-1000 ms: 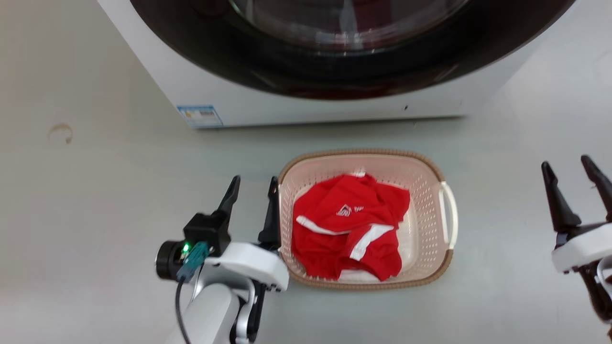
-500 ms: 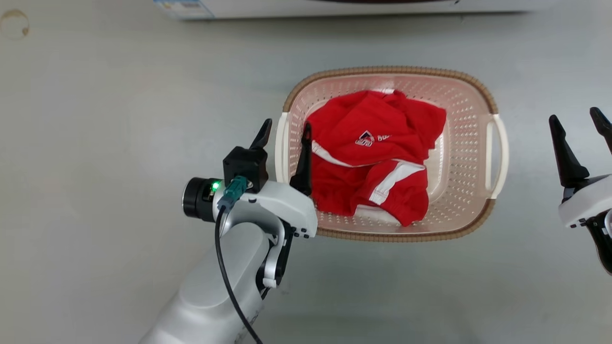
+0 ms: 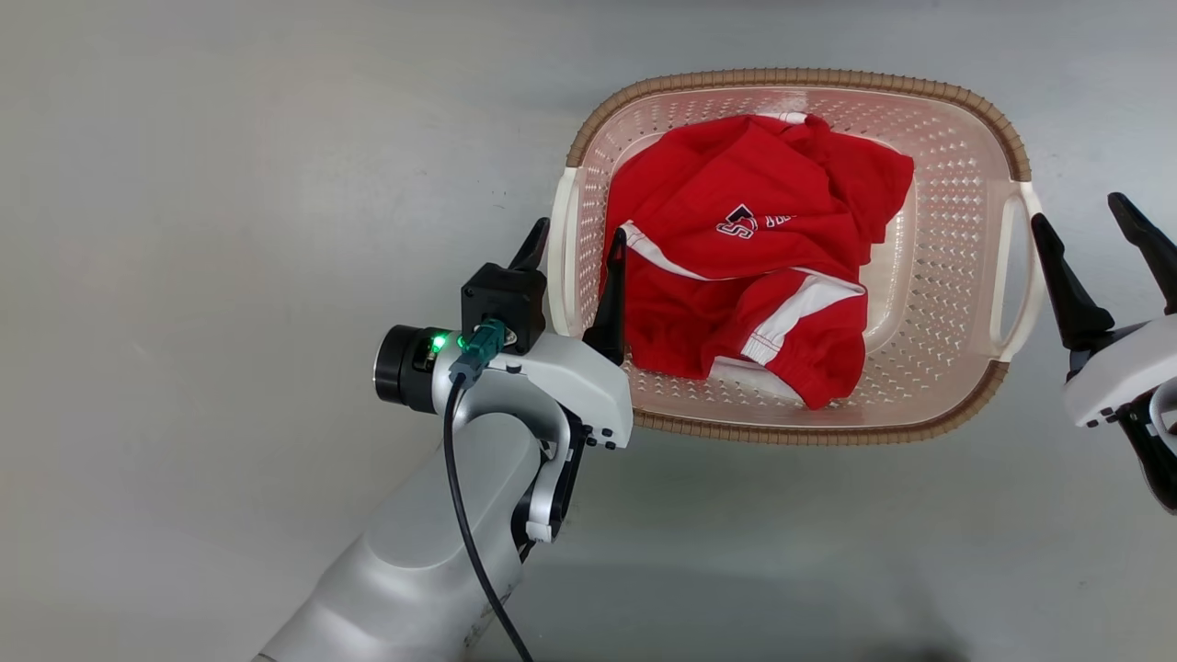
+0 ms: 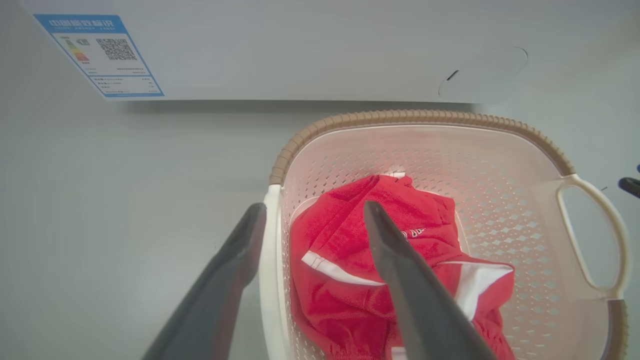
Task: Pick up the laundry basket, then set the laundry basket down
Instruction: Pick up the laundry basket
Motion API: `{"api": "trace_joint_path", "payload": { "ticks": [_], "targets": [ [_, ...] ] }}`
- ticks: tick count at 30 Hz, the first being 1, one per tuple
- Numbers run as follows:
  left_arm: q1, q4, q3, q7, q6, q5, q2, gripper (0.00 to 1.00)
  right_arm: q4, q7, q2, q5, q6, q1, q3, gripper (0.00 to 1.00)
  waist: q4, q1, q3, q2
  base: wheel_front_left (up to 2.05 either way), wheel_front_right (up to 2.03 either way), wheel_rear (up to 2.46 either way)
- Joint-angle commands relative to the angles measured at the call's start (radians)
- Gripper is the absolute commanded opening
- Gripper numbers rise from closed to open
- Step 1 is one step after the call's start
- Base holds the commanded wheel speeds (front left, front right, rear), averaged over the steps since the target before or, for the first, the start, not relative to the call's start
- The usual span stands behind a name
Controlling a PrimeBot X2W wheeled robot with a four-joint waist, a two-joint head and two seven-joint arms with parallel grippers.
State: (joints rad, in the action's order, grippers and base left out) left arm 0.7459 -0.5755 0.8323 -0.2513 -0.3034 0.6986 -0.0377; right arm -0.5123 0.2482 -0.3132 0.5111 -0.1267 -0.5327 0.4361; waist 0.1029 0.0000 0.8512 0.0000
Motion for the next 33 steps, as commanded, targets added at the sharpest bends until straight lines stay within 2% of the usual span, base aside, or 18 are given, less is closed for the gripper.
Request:
{"api": "trace_joint_path", "payload": {
  "ticks": [1,17,33],
  "targets": [
    [0.006,0.002,-0.004,-0.010,-0.012,0.016,-0.013,1.00,0.003,0.014,-0.029,0.012,-0.004,0.016,0.021,1.00,0.004,0.0000,0.012,0.0000,0.00,0.00,0.00],
    [0.055,-0.045,0.029,-0.010,-0.016,0.056,-0.013,1.00,0.002,0.014,-0.041,0.019,-0.004,-0.009,0.053,1.00,0.013,0.0000,0.071,0.0000,0.00,0.00,0.00],
    [0.117,-0.141,0.064,-0.010,-0.014,0.103,-0.013,1.00,-0.008,0.014,-0.039,0.024,-0.004,-0.020,0.122,1.00,-0.006,0.0000,0.102,0.0000,0.00,0.00,0.00]
  ]
}}
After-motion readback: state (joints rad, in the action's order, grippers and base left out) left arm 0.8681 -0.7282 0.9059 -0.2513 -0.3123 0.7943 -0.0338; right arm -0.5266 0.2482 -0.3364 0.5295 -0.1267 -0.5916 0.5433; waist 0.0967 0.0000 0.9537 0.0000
